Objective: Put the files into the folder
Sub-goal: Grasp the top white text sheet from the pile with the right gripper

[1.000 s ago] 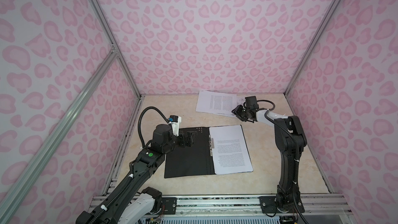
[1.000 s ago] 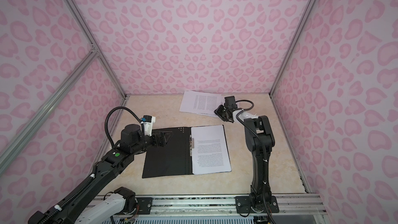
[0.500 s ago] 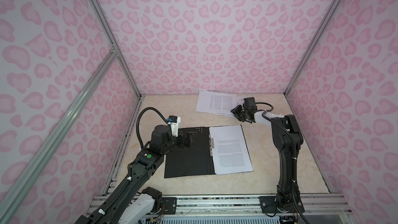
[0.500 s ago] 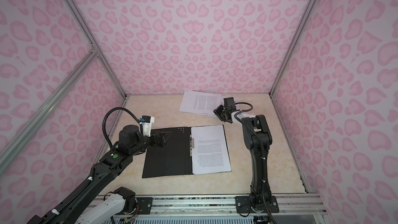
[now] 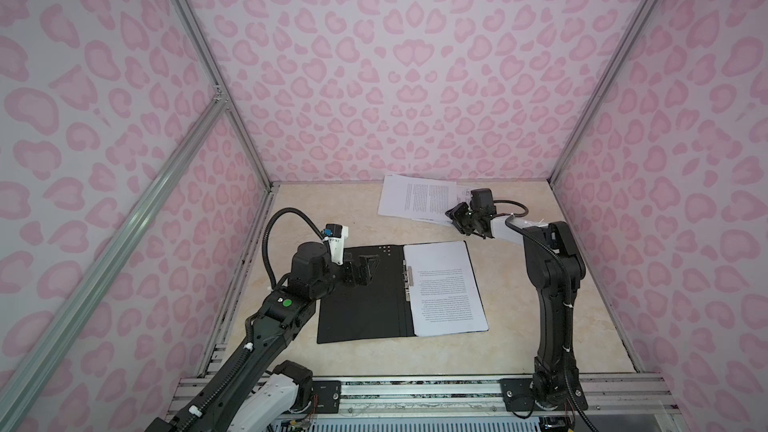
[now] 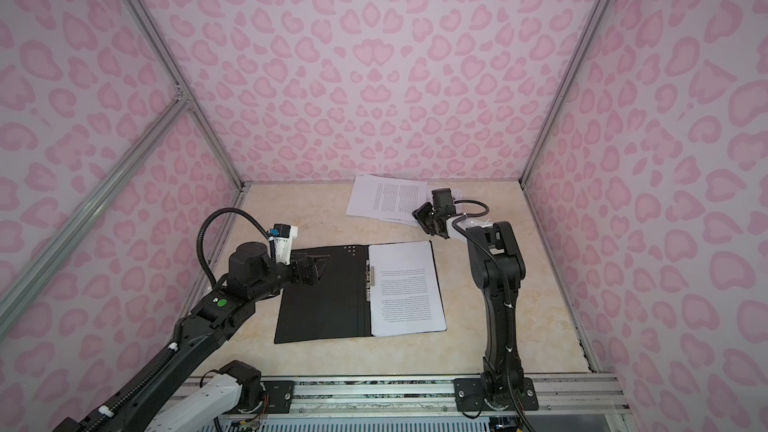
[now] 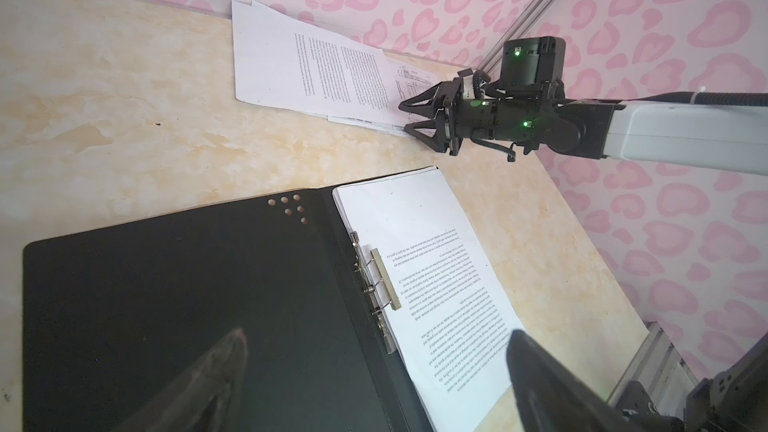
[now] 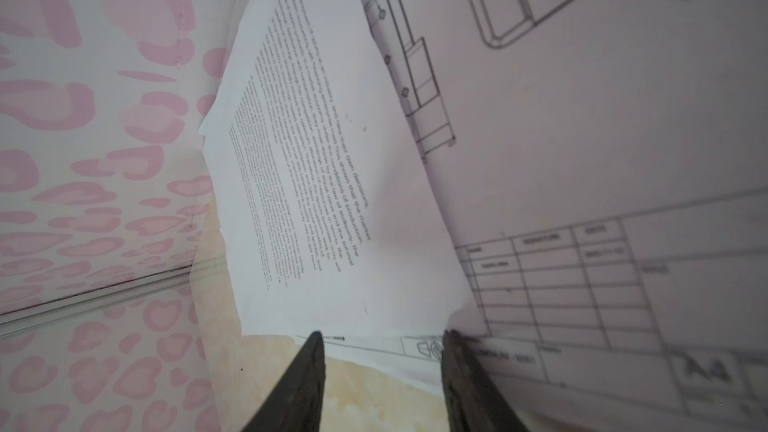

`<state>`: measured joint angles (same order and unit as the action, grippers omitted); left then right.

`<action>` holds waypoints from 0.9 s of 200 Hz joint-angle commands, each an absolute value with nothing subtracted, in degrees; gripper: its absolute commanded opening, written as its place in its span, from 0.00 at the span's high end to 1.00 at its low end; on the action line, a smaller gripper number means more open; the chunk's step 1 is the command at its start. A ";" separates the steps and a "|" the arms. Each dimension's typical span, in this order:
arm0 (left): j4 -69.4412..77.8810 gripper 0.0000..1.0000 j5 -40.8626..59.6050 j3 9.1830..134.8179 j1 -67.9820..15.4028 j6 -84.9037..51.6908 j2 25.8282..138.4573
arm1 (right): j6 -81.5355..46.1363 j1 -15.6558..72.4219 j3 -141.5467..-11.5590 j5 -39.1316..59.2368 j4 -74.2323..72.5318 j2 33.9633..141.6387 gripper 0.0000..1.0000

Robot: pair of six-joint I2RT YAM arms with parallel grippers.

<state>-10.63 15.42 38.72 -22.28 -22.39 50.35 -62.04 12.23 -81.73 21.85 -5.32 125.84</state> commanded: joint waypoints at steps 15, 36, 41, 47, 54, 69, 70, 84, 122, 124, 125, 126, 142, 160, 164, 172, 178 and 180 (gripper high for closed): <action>-9.83 0.02 15.73 38.61 -22.28 -21.70 50.74 | -62.13 12.61 -79.19 20.14 -7.37 124.71 0.51; -9.70 0.02 16.04 38.74 -22.24 -21.71 50.89 | -61.96 12.55 -79.47 20.30 -7.34 125.05 0.51; -9.79 0.02 16.10 38.69 -22.26 -21.71 50.97 | -61.95 12.57 -79.60 20.30 -7.38 125.18 0.51; -9.78 0.02 16.08 38.71 -22.25 -21.73 50.87 | -61.99 12.57 -79.88 20.30 -7.39 125.33 0.51; -9.80 0.02 16.00 38.76 -22.31 -21.71 50.79 | -61.96 12.57 -80.27 20.30 -7.45 125.56 0.51; -9.84 0.01 15.92 38.54 -22.24 -21.71 50.60 | -62.04 12.57 -81.01 20.21 -8.45 126.07 0.51; -9.84 0.02 15.91 38.56 -22.24 -21.71 50.61 | -62.05 12.57 -81.07 20.17 -8.53 126.10 0.52; -9.78 0.01 15.91 38.48 -22.26 -21.73 50.54 | -62.10 12.57 -82.01 19.81 -9.77 126.76 0.54; -9.94 0.01 15.82 38.47 -22.30 -21.71 50.49 | -64.15 12.77 -82.62 18.93 -16.54 128.73 0.59; -9.91 0.02 15.82 38.47 -22.25 -21.71 50.53 | -64.31 12.75 -82.53 18.84 -17.03 128.80 0.58; -9.92 0.01 15.82 38.44 -22.29 -21.71 50.49 | -64.46 12.75 -82.44 18.82 -17.35 128.82 0.59; -9.93 0.01 15.82 38.42 -22.26 -21.71 50.51 | -64.57 12.75 -82.35 18.77 -17.60 128.83 0.59; -9.93 0.02 15.89 38.41 -22.28 -21.65 50.60 | -66.33 12.94 -81.58 17.99 -22.47 129.36 0.58; -9.91 0.01 16.00 38.58 -22.24 -21.57 50.87 | -68.04 13.51 -82.23 17.12 -25.20 130.40 0.55; -9.95 0.01 16.07 38.58 -22.26 -21.56 50.96 | -68.41 13.62 -82.41 16.83 -25.58 130.65 0.55; -9.91 0.02 16.22 38.66 -22.24 -21.62 51.05 | -69.11 14.00 -82.91 16.22 -26.16 130.94 0.53; -9.99 0.01 16.34 38.61 -22.24 -21.62 51.11 | -69.57 14.35 -83.33 15.56 -26.24 130.96 0.53; -9.95 0.02 16.34 38.68 -22.19 -21.58 51.07 | -69.71 14.46 -83.48 15.32 -26.18 130.96 0.53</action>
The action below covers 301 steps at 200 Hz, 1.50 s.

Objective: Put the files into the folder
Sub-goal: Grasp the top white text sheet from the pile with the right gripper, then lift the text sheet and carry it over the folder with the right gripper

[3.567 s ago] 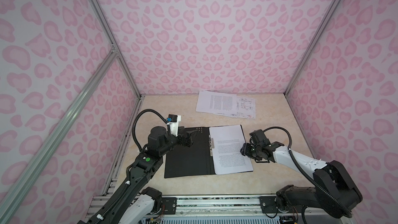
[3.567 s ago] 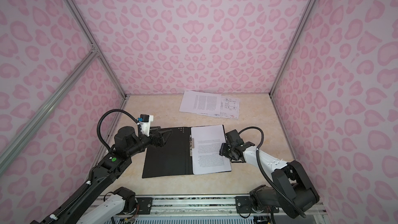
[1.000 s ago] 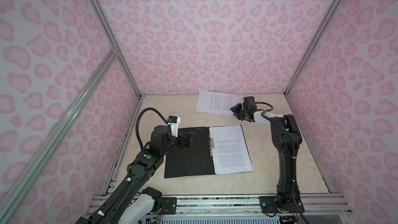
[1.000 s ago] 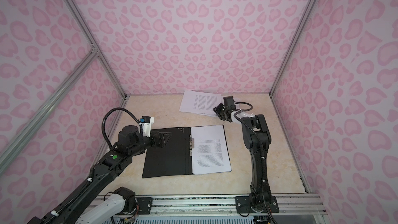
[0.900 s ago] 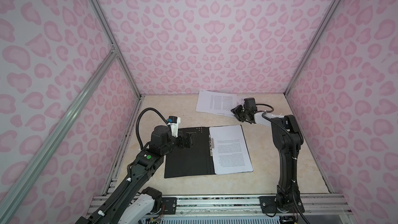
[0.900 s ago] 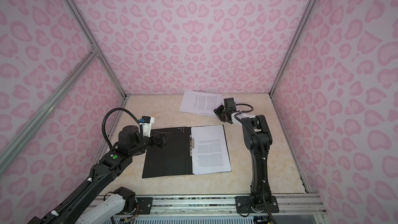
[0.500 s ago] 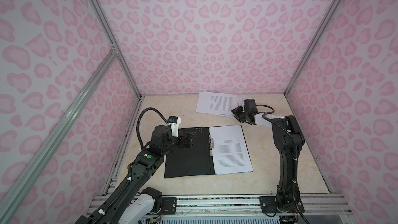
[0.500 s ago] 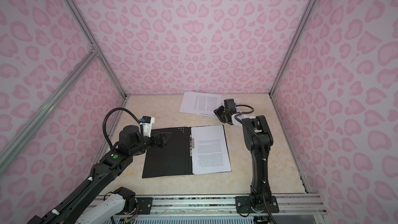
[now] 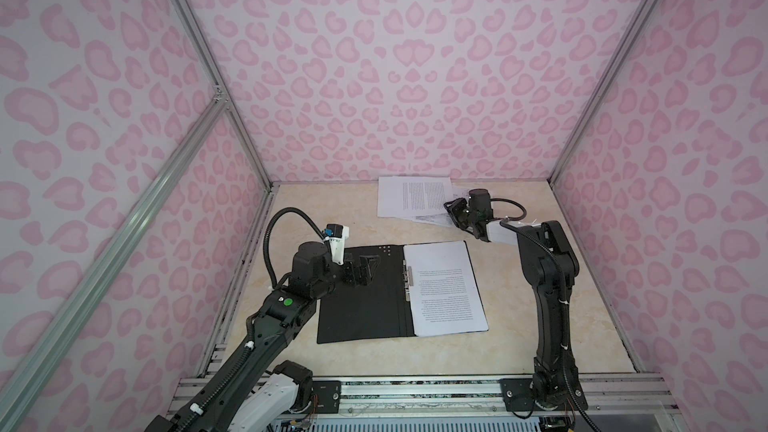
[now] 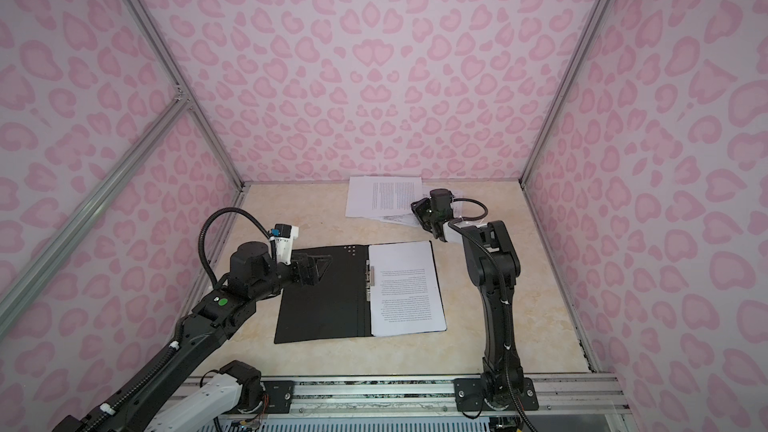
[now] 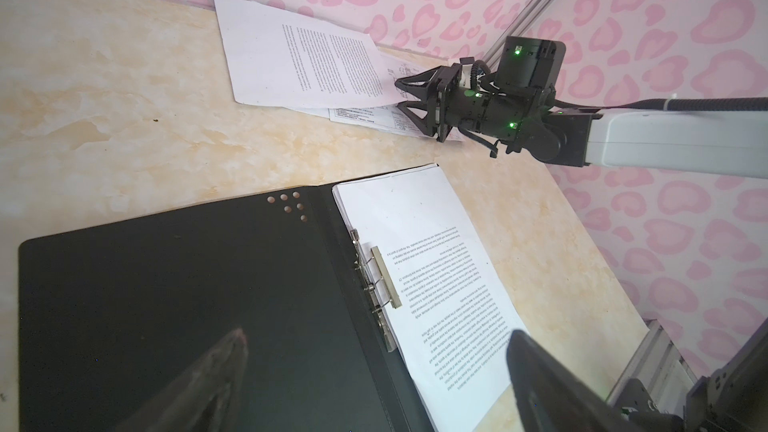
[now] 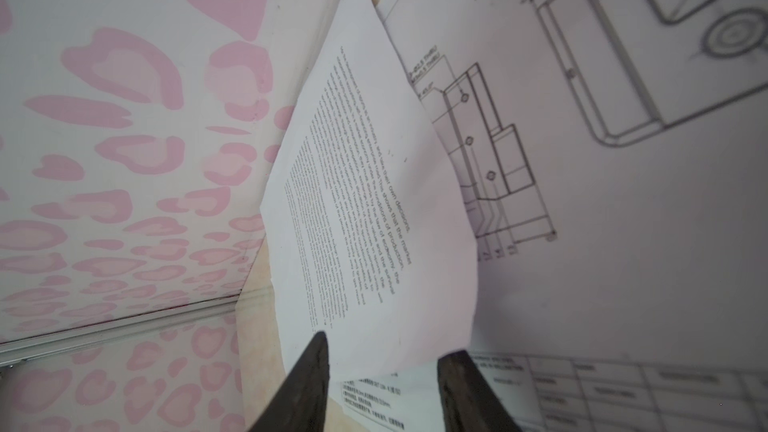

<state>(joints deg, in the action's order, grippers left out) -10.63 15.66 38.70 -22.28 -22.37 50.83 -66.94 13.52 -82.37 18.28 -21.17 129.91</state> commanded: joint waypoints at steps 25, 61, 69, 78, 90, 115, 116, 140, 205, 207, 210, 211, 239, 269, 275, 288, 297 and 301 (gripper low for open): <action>-9.98 0.01 16.49 38.65 -22.27 -21.49 50.93 | -72.04 15.70 -84.64 13.39 -26.14 133.27 0.54; -9.98 0.01 16.35 38.45 -22.26 -21.50 50.26 | -76.83 16.75 -85.72 8.60 -25.03 133.96 0.62; -10.00 0.01 16.35 38.45 -22.24 -21.49 50.12 | -77.95 16.84 -85.61 7.61 -24.87 133.91 0.64; -10.05 0.02 16.29 38.42 -22.32 -21.46 49.94 | -78.50 17.00 -85.61 6.85 -25.17 133.71 0.68; -10.19 0.01 16.26 38.41 -22.23 -21.49 49.84 | -78.32 17.08 -83.43 5.80 -24.45 132.80 0.72; -10.09 0.01 16.26 38.51 -22.30 -21.43 49.41 | -76.29 16.55 -83.71 6.81 -23.72 131.42 0.94; -10.10 0.01 16.26 38.55 -22.31 -21.39 49.36 | -76.16 16.54 -83.78 6.97 -23.73 131.41 0.95; -9.96 0.01 16.60 38.87 -22.29 -20.68 48.39 | -70.06 15.87 -84.64 10.69 -20.64 127.79 1.00; -2.77 0.03 15.94 40.44 -22.24 -24.64 46.87 | -44.87 14.49 -94.79 25.48 4.52 117.07 1.00; -2.54 0.03 16.20 40.94 -22.24 -24.75 47.14 | -44.18 14.50 -95.17 25.62 5.44 116.81 1.00; -2.46 0.03 16.71 41.57 -22.24 -24.82 47.65 | -42.93 14.58 -95.71 25.99 6.84 116.35 1.00; -2.42 0.03 16.84 41.83 -22.28 -24.85 47.86 | -42.56 14.58 -95.89 26.18 7.33 116.22 1.00; -5.82 0.02 20.33 48.83 -22.33 -23.38 52.07 | -33.84 14.92 -99.33 30.43 17.00 112.61 1.00; -3.26 0.03 19.33 44.15 -22.59 -19.92 49.22 | -25.68 15.55 -97.29 30.41 24.10 106.49 1.00; -1.98 0.03 19.08 42.19 -22.70 -19.41 47.77 | -24.31 15.78 -96.24 30.41 24.61 104.86 1.00; -0.93 0.03 18.94 39.89 -23.25 -17.50 44.50 | -21.00 16.03 -94.35 30.65 26.40 101.24 1.00; -0.97 0.03 18.51 39.32 -24.13 -14.87 42.22 | -18.63 16.08 -93.50 30.89 28.13 99.19 1.00; -1.00 0.03 18.46 39.16 -24.52 -13.73 41.32 | -17.58 15.99 -93.36 30.64 29.20 98.59 1.00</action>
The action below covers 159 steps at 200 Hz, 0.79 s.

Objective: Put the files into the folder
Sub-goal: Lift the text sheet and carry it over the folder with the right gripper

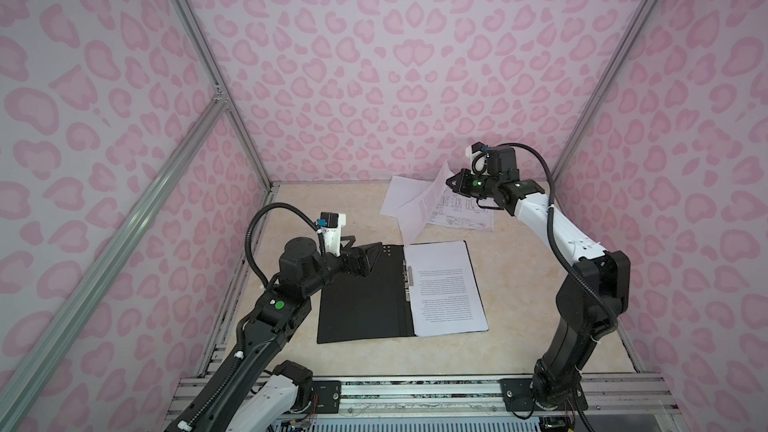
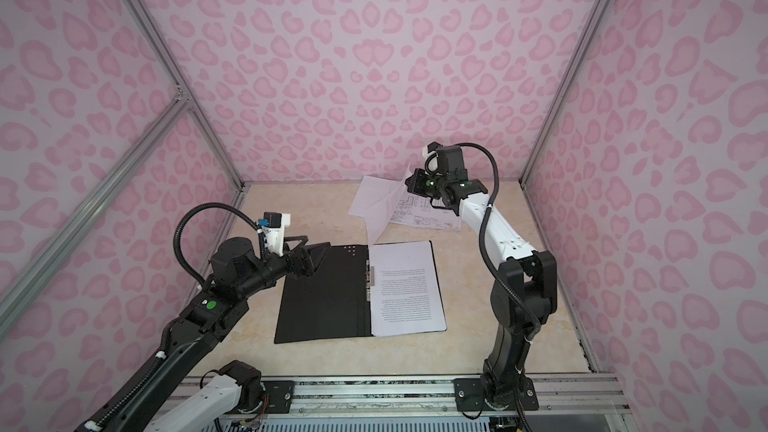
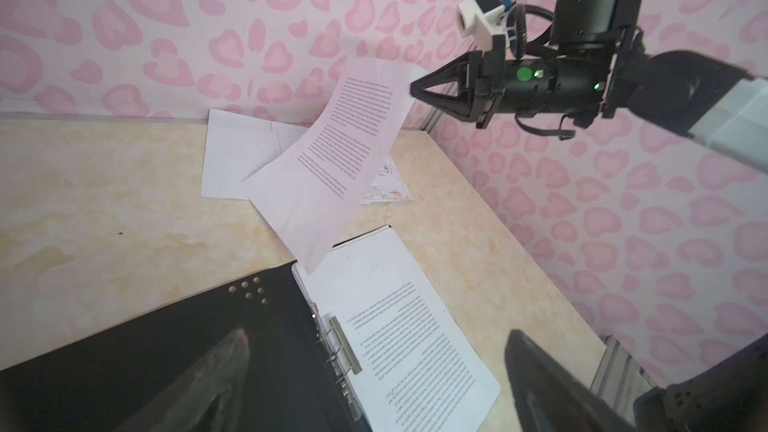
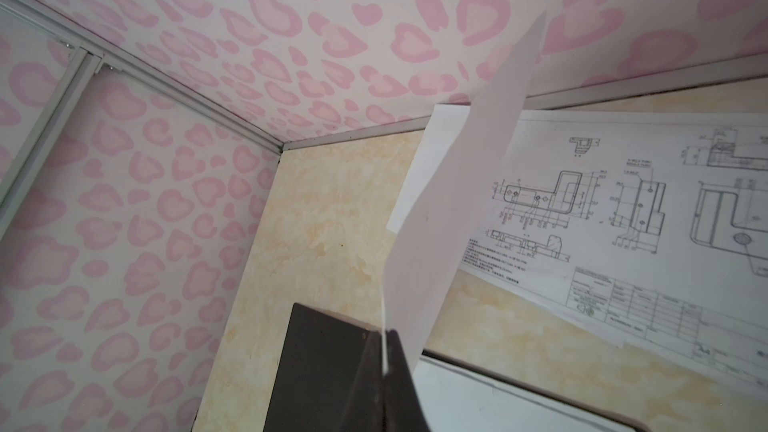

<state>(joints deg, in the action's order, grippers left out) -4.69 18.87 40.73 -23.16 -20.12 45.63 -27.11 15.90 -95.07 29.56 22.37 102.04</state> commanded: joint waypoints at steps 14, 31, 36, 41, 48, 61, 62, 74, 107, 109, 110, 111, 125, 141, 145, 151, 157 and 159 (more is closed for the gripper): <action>-0.83 0.03 18.95 38.61 -24.88 -11.40 38.73 | -14.04 15.84 -94.01 29.56 33.73 96.22 1.00; -0.77 0.03 20.37 37.99 -24.92 -10.51 37.23 | -10.66 15.82 -95.66 30.46 38.75 93.98 1.00; -0.99 0.03 20.85 37.91 -24.87 -10.46 37.18 | -10.16 15.86 -95.69 30.99 39.51 93.16 1.00; -1.11 0.03 21.44 37.88 -24.87 -10.38 37.33 | -9.75 15.82 -95.51 31.75 39.98 92.33 1.00; -1.15 0.03 22.59 37.98 -24.95 -10.49 37.67 | -9.57 15.90 -94.84 32.87 40.07 91.13 1.00; -1.73 0.03 24.16 38.53 -25.13 -10.98 38.76 | -9.67 16.24 -93.43 34.44 40.25 88.86 1.00; -1.79 0.03 24.25 38.65 -25.13 -11.07 38.85 | -9.54 16.34 -93.34 34.53 40.30 88.73 1.00; -2.33 0.03 24.90 39.26 -25.22 -11.41 39.77 | -6.88 18.25 -92.77 34.94 41.64 86.46 1.00; -1.16 0.02 25.03 38.66 -25.49 -12.20 40.25 | -2.51 23.58 -92.55 33.41 46.49 81.33 1.00; -1.08 0.03 24.98 38.60 -25.55 -12.15 40.25 | -2.47 23.67 -92.55 33.53 46.78 81.07 1.00; -0.94 0.03 24.97 38.55 -25.61 -12.18 40.25 | -2.47 23.70 -92.59 33.60 46.86 80.92 1.00; -0.86 0.03 25.01 38.48 -25.64 -12.16 40.25 | -2.46 23.76 -92.57 33.67 46.94 80.76 1.00; -0.35 0.03 25.11 37.60 -26.31 -11.84 40.75 | -2.91 24.27 -92.55 34.85 48.30 79.25 1.00; -1.24 0.02 24.73 37.78 -27.43 -11.13 41.80 | -4.09 24.20 -92.59 37.11 49.13 77.55 1.00; -1.47 0.03 24.56 37.89 -27.65 -11.00 41.98 | -4.63 24.28 -92.48 38.20 49.08 77.00 1.00; -1.60 0.03 24.59 38.00 -27.94 -10.91 42.22 | -5.20 24.25 -92.32 39.72 49.01 76.42 1.00; -1.46 0.03 24.60 38.02 -28.08 -10.95 42.35 | -5.46 24.14 -92.01 41.62 48.84 75.91 1.00; -1.42 0.03 24.61 37.92 -28.05 -10.98 42.36 | -5.63 24.05 -91.91 42.35 48.77 75.82 1.00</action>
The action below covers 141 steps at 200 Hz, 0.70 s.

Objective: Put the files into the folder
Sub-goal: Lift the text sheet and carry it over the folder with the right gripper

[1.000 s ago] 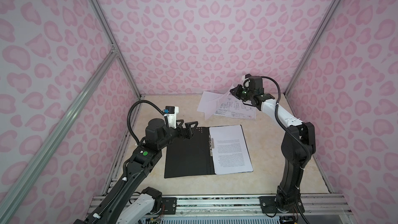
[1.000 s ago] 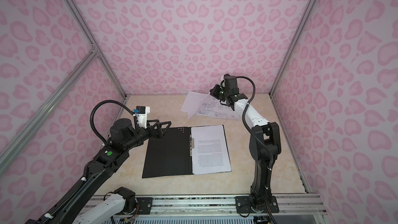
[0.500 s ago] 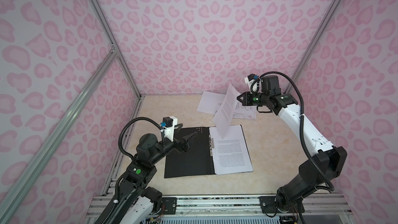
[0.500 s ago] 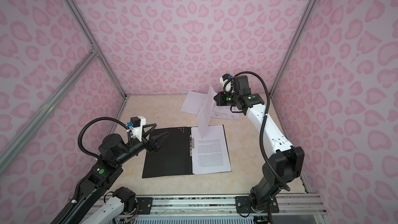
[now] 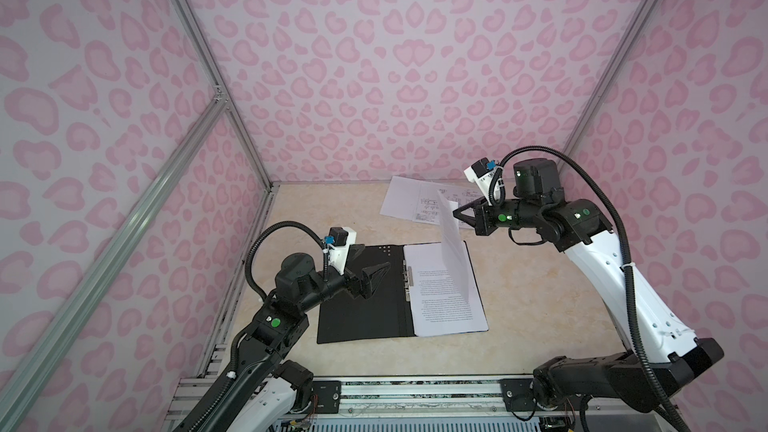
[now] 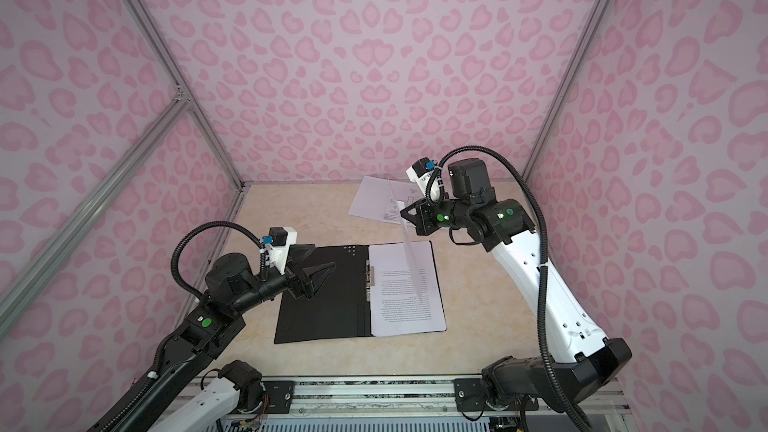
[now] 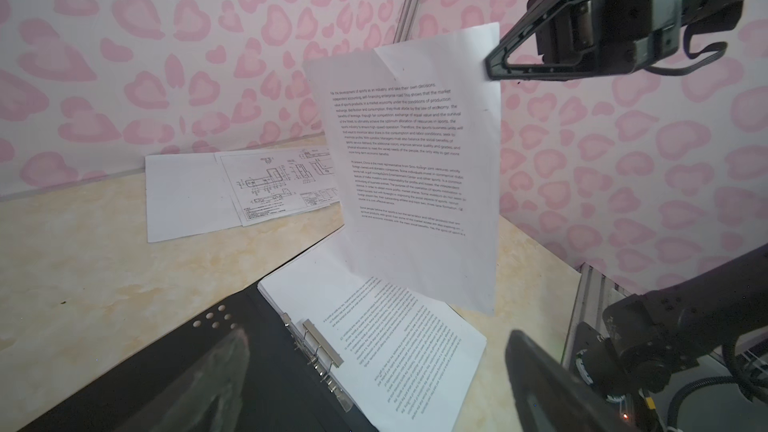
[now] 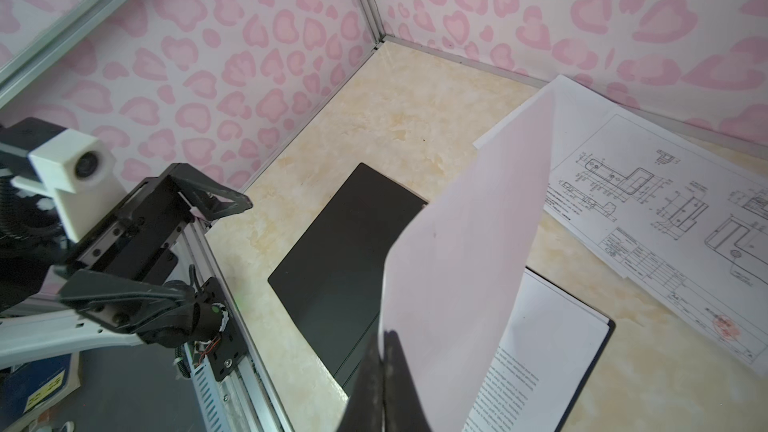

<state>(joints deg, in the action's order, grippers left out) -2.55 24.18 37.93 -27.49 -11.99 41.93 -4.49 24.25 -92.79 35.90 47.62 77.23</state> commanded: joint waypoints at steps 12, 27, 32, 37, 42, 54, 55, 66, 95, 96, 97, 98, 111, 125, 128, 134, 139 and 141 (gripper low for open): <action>-1.16 0.03 24.62 37.91 -28.11 -11.09 42.67 | -6.41 21.92 -90.30 47.75 47.98 75.21 1.00; -1.42 0.03 24.66 38.05 -28.12 -11.31 43.06 | -6.12 16.84 -87.50 51.89 48.25 74.80 1.00; -1.50 0.03 24.77 38.10 -28.14 -11.25 43.15 | -4.70 15.03 -86.78 52.19 49.28 74.79 1.00; -1.49 0.02 25.02 38.09 -28.13 -11.25 43.19 | -3.11 13.09 -86.04 52.37 50.27 74.92 1.00; -1.53 0.03 25.19 38.06 -28.15 -11.26 43.17 | -1.67 11.26 -85.62 52.27 51.10 75.22 1.00; -1.42 0.02 25.57 38.10 -28.17 -11.29 43.03 | 2.07 8.31 -82.79 48.51 54.31 77.20 1.00; -1.41 0.03 25.49 38.12 -28.15 -11.27 43.05 | 2.58 8.20 -82.79 48.03 54.71 77.45 1.00; -1.45 0.02 25.23 38.02 -28.13 -11.26 42.99 | 6.76 7.91 -82.38 42.63 58.21 80.19 1.00; -1.24 0.02 25.29 37.88 -28.24 -11.27 42.88 | 10.14 8.83 -78.16 34.72 54.21 84.72 1.00; -1.28 0.03 25.26 37.88 -28.23 -11.26 42.89 | 10.26 8.90 -78.15 34.37 54.09 84.90 1.00; -1.30 0.03 25.26 37.88 -28.22 -11.25 42.89 | 10.36 8.97 -78.18 33.79 53.98 85.08 1.00; -1.31 0.02 25.33 37.88 -28.22 -11.25 42.89 | 10.45 9.06 -78.20 33.51 53.93 85.25 1.00; -1.34 0.03 25.31 37.95 -28.21 -11.34 43.05 | 10.97 9.19 -79.94 27.08 53.61 87.71 1.00; -1.74 0.03 25.11 37.99 -28.30 -11.34 43.24 | 11.65 8.78 -81.25 20.81 53.21 90.20 1.00; -1.76 0.03 25.13 37.98 -28.30 -11.34 43.24 | 11.70 8.78 -81.48 19.58 53.18 90.69 1.00; -1.68 0.03 25.11 38.11 -28.35 -11.34 43.15 | 11.94 8.75 -82.00 17.98 53.29 92.01 1.00; -1.75 0.03 25.09 38.07 -28.30 -11.33 43.14 | 12.22 8.76 -82.18 17.41 52.99 92.58 1.00; -1.71 0.03 25.06 38.13 -28.30 -11.27 43.09 | 12.24 8.72 -82.14 17.27 52.82 92.82 1.00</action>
